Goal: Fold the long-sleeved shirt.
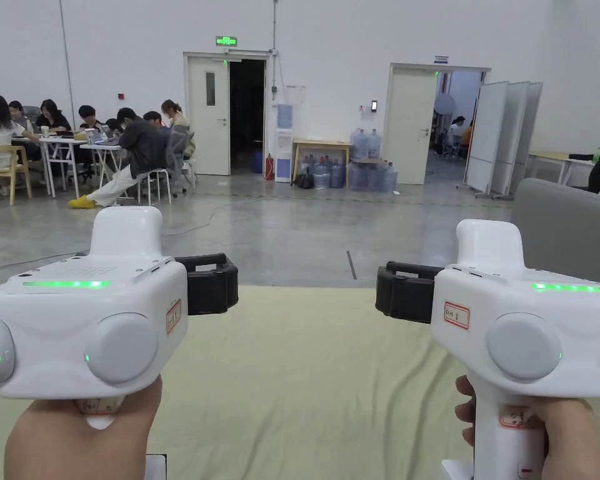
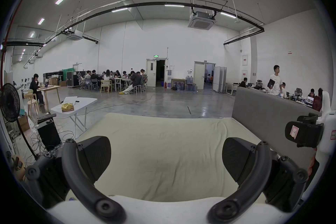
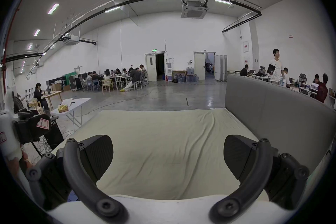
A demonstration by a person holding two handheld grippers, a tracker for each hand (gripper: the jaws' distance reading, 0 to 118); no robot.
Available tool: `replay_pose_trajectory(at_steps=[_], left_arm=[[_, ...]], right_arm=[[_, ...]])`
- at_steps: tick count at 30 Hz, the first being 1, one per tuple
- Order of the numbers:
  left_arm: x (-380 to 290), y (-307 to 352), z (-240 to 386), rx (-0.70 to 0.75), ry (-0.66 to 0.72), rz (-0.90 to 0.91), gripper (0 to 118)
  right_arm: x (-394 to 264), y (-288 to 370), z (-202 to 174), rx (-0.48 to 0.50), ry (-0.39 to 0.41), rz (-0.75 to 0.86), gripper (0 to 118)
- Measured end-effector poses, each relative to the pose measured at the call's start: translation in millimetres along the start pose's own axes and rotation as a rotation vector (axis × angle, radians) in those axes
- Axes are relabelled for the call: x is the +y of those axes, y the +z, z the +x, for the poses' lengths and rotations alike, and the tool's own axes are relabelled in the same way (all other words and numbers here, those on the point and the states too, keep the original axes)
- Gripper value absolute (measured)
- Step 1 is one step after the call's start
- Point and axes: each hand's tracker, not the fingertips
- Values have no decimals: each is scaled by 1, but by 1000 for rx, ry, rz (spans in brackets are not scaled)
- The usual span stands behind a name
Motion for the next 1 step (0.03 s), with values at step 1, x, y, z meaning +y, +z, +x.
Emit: replay_pose_trajectory(at_steps=[1], left_arm=[[0, 0, 0, -1, 1, -1, 118]], right_arm=[[0, 0, 0, 6, 0, -6, 118]])
